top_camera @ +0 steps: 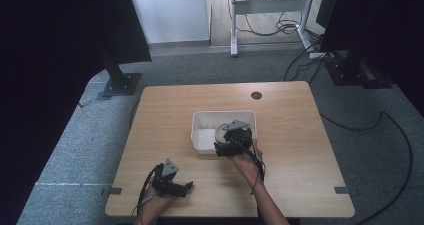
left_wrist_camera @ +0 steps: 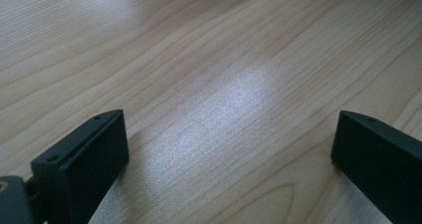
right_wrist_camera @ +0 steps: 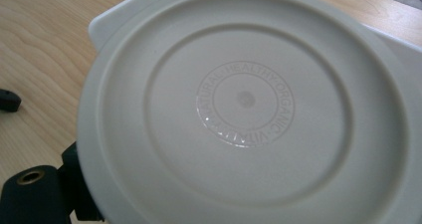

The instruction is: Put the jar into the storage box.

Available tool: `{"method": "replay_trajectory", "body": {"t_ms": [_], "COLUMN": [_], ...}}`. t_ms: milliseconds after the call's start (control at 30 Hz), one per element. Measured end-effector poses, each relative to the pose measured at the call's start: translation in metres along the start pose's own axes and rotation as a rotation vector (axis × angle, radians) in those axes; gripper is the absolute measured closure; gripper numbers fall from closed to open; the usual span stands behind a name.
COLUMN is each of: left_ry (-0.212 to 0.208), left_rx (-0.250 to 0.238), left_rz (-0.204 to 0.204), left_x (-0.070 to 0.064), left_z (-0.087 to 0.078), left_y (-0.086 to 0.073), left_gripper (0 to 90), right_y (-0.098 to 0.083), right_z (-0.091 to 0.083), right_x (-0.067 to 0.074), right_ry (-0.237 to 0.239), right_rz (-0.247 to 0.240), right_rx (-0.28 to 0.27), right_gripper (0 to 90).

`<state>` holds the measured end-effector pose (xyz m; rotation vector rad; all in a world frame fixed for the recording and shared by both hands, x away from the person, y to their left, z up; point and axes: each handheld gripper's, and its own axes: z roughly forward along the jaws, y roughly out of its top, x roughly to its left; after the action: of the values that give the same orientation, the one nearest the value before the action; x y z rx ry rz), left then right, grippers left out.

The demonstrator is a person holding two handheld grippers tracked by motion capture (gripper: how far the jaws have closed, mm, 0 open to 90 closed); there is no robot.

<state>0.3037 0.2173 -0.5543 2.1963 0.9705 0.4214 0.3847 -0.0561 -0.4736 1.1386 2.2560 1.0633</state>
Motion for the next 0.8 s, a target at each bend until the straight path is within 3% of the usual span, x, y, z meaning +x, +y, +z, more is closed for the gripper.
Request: {"method": "replay_trajectory", "body": {"t_ms": [333,800], "left_ry": [-0.001,-0.001], "left_rx": [0.000,-0.002], "left_rz": [-0.001,-0.006], "left_x": [0.000,0.000], "left_z": [0.000,0.000], "left_y": [0.000,0.000], "left_gripper": [1.3,1.3], "right_y": [0.007,0.016], "right_z": [0.017,0.039], "right_x": [0.000,0.002], "right_ry": [-0.003,-0.017], "right_rz": [0.029,0.012], "right_rx": [0.006,0.008], "right_gripper": [9.5,9.5]}}
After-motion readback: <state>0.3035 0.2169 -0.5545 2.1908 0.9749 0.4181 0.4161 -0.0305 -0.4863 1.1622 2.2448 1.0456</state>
